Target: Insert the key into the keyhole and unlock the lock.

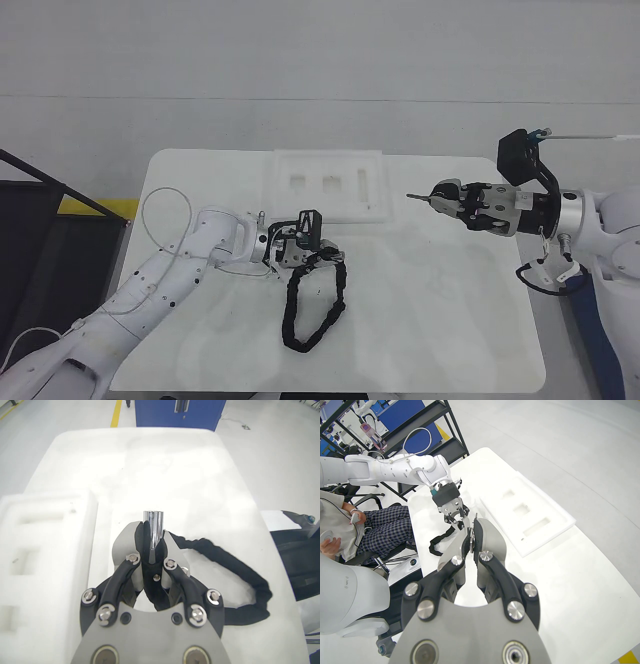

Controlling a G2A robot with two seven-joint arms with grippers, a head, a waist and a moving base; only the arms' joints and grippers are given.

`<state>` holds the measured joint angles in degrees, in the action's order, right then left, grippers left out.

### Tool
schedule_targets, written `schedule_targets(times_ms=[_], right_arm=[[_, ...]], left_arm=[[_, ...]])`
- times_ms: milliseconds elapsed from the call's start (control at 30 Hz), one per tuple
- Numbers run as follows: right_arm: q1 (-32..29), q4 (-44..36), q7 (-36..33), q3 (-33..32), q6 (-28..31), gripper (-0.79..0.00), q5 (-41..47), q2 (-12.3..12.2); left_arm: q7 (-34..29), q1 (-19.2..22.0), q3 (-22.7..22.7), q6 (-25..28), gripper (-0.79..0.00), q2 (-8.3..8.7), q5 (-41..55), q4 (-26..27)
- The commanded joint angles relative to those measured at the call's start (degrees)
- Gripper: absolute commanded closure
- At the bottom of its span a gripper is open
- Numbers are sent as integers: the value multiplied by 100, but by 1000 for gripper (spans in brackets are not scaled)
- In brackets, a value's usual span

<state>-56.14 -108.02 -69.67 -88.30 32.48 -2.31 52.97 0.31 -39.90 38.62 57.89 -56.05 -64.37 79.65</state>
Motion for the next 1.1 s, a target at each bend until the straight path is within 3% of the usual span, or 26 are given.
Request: schedule_targets(times_ms=[0,233,533,800,1067], right_arm=[[0,0,0,0,0,0,0,0],[0,0,0,0,0,0,0,0],[0,0,0,0,0,0,0,0],[0,0,0,0,0,0,0,0],[-120,-257,186,-70,-369,0,-2,-30]], left_arm=[[6,-14,54,11,0,47,224,193],[-140,199,-308,11,0,341,1152,959],[30,779,-582,11,0,775,2198,1412],[196,1075,-550,11,0,1013,2204,1764],[255,1468,-449,11,0,1102,1645,1842]])
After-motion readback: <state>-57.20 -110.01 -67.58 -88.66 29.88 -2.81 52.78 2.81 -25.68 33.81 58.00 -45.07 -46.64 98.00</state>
